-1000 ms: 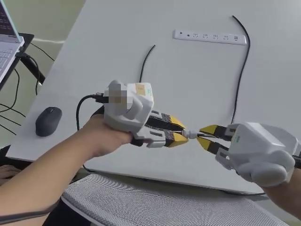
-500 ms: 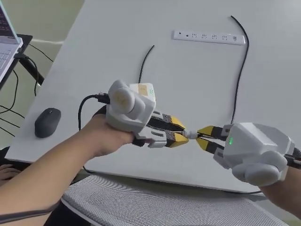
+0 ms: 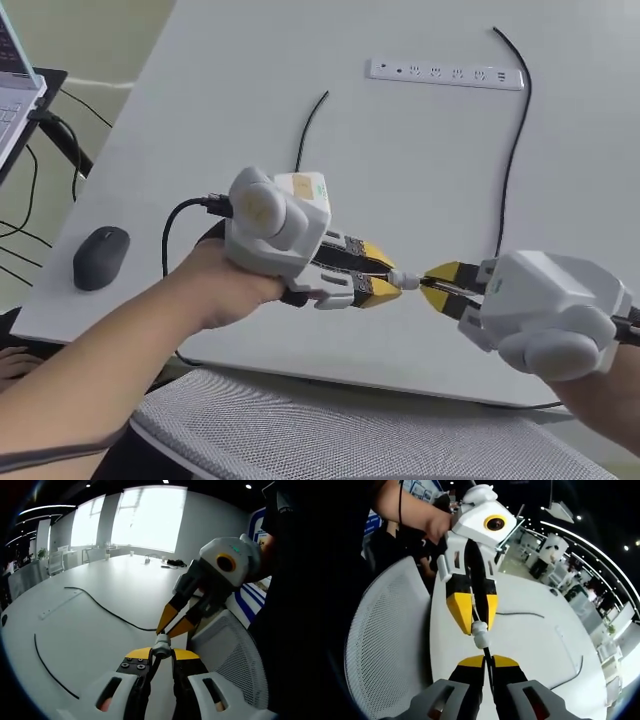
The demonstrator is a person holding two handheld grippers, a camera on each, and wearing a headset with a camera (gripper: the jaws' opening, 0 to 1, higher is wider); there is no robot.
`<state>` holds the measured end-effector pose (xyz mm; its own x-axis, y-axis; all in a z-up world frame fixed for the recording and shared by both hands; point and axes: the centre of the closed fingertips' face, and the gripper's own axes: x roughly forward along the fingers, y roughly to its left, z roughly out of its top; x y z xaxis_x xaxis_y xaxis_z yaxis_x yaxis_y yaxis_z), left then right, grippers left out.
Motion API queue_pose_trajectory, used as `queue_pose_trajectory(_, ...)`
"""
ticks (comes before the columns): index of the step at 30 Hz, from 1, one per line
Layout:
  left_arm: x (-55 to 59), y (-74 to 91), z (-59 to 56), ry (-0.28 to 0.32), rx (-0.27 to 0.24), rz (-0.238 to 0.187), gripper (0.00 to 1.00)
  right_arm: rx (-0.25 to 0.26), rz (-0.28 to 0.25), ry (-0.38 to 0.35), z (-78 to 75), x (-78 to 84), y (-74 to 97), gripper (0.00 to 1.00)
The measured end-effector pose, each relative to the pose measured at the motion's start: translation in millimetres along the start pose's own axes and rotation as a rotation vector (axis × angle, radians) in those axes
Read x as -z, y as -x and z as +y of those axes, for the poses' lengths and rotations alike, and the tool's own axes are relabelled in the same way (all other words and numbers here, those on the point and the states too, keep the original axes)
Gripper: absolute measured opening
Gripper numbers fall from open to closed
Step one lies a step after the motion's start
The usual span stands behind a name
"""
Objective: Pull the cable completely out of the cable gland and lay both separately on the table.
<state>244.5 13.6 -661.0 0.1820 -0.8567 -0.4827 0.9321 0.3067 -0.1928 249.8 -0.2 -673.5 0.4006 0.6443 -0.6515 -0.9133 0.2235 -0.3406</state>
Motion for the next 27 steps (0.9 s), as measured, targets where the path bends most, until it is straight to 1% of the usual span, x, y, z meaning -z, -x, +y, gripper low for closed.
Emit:
queue_pose_trajectory(3,-0.4,0.2,1.4,0.001,-0.004,-0.001,0.15,0.006,0.005,-0.015,-3.1,2.7,-0.5,0.0)
queue_pose_trajectory(5,-0.8,0.3,2.6,-0.002,-0.008,-0.003,0.15,0.012,0.007,-0.051,-6.5,5.8,-1.0,0.0)
queue_pose_trajectory(7,-0.5,0.4,3.8,-0.004,-0.011,-0.001,0.15,0.018,0.014,-0.053,-7.6,8.0,-1.5,0.0)
queue_pose_trajectory(11,0.4,0.9,5.8,0.001,-0.015,0.0,0.15,0.028,0.016,-0.094,-11.5,13.4,-1.5,0.0)
queue_pose_trajectory(16,-1.0,2.4,7.5,0.005,-0.021,-0.006,0.15,0.05,0.018,-0.168,-17.8,21.8,-0.2,0.0)
queue_pose_trajectory(17,-1.2,2.5,8.1,0.007,-0.023,-0.008,0.15,0.058,0.02,-0.205,-19.5,24.5,0.1,0.0)
queue_pose_trajectory(18,-1.5,2.6,8.5,0.01,-0.024,-0.009,0.15,0.063,0.025,-0.227,-21.0,27.2,0.2,0.0)
queue_pose_trajectory(20,-2.1,2.6,8.9,0.011,-0.026,-0.012,0.15,0.072,0.029,-0.253,-23.7,31.2,0.3,0.0)
queue_pose_trajectory(25,-4.6,1.1,9.3,0.008,-0.034,-0.018,0.15,0.092,0.037,-0.311,-24.5,38.5,0.6,0.0)
queue_pose_trajectory(26,-4.6,0.6,9.4,0.006,-0.037,-0.018,0.15,0.1,0.043,-0.349,-24.5,42.1,0.7,0.0)
queue_pose_trajectory(27,-4.6,0.1,9.9,0.003,-0.043,-0.018,0.15,0.116,0.048,-0.358,-26.8,45.1,1.5,0.0)
